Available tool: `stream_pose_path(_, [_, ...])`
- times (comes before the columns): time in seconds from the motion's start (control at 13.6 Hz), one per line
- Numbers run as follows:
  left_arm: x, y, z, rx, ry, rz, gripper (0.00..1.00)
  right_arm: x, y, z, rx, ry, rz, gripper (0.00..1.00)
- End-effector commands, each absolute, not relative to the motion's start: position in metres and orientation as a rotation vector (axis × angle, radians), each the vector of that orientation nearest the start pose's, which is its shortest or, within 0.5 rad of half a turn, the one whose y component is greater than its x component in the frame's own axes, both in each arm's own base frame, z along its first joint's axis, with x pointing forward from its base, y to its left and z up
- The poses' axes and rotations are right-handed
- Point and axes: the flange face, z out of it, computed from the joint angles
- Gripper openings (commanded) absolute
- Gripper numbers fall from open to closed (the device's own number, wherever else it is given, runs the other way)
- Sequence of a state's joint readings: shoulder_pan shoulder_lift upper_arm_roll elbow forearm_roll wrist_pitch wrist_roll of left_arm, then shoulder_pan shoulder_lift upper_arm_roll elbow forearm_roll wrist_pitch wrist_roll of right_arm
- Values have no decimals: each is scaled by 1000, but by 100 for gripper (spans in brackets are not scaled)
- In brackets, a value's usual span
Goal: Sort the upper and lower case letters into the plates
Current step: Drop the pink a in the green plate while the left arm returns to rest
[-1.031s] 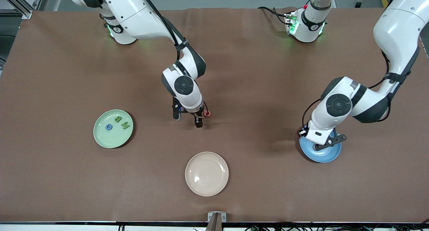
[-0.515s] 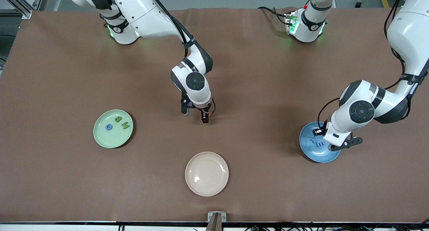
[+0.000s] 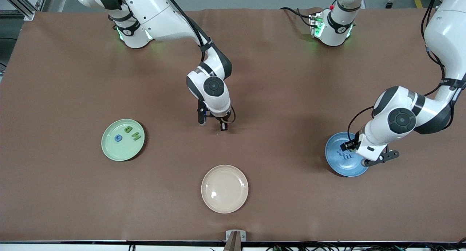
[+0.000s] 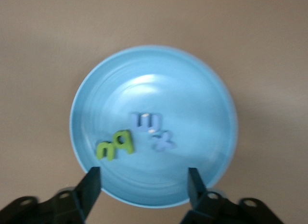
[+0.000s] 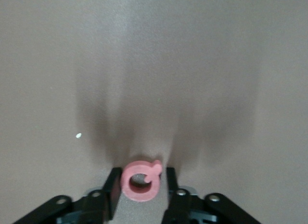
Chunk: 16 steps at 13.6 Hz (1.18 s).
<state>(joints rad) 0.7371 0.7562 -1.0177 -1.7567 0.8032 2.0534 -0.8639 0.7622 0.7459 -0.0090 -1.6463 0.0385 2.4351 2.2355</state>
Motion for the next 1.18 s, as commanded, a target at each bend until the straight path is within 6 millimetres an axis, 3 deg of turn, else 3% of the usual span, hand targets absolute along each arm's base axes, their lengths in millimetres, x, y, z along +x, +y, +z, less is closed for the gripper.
stream_pose_path(0.0, [656, -79, 350, -3046, -440, -98, 100, 525, 450, 179, -2280, 2106, -26, 0])
stream_pose_path(0.15, [666, -83, 382, -3064, -457, -155, 100, 545, 426, 186, -2367, 2050, -20, 0])
stream_pose_path(0.29, [674, -85, 416, -3085, -486, -202, 100, 572, 385, 201, -2477, 1950, 1, 0])
stream_pose_path(0.52, [682, -76, 452, -3176, -632, -142, 100, 607, 319, 236, -2634, 1774, 36, 0])
stream_pose_path(0.66, [679, -76, 474, -3163, -623, -108, 100, 625, 262, 262, -2708, 1681, 73, 0])
stream_pose_path(0.81, [673, -76, 484, -3157, -498, -68, 100, 628, 209, 272, -2762, 1580, 110, 0])
stream_pose_path(1.1, [664, -56, 527, -3110, -394, -139, 100, 615, 119, 279, -2822, 1392, 198, 0])
